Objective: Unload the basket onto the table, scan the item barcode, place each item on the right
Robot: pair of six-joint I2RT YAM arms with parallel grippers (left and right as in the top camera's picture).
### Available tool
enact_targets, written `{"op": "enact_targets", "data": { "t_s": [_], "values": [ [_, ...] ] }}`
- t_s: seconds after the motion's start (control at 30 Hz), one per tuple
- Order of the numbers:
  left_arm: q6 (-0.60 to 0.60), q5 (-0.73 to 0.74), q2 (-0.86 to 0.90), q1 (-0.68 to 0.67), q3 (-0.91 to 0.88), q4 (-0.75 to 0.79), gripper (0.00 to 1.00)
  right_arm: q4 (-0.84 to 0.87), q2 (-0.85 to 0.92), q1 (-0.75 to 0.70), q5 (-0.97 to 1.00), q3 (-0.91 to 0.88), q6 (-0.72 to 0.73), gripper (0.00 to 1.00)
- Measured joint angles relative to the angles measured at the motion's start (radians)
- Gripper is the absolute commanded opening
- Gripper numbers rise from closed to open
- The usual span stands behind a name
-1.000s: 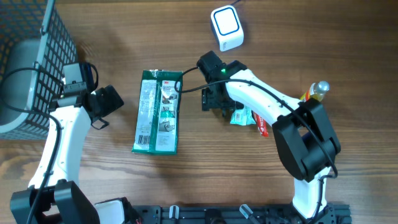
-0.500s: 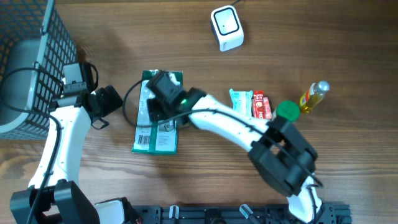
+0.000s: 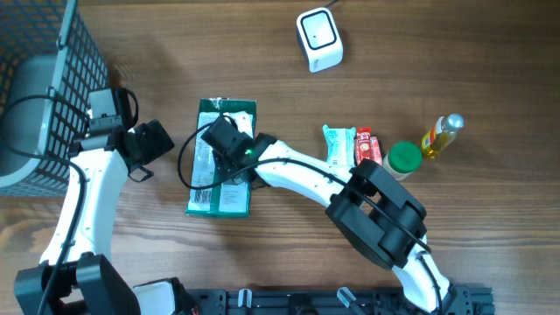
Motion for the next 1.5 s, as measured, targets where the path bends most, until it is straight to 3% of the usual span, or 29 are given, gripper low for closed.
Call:
{"op": "enact_targets", "data": {
  "t_s": [0.77, 1.5],
  "values": [
    [0.0, 0.0, 0.0, 0.0, 0.0, 0.0, 1.0, -0.04, 0.0, -0.074, -0.07, 0.017, -0.019, 0.93],
    [0.0, 0.0, 0.0, 0.0, 0.0, 0.0, 1.0, -0.121, -0.013, -0.169, -0.285, 0.035, -0.068, 0.99]
  ]
}}
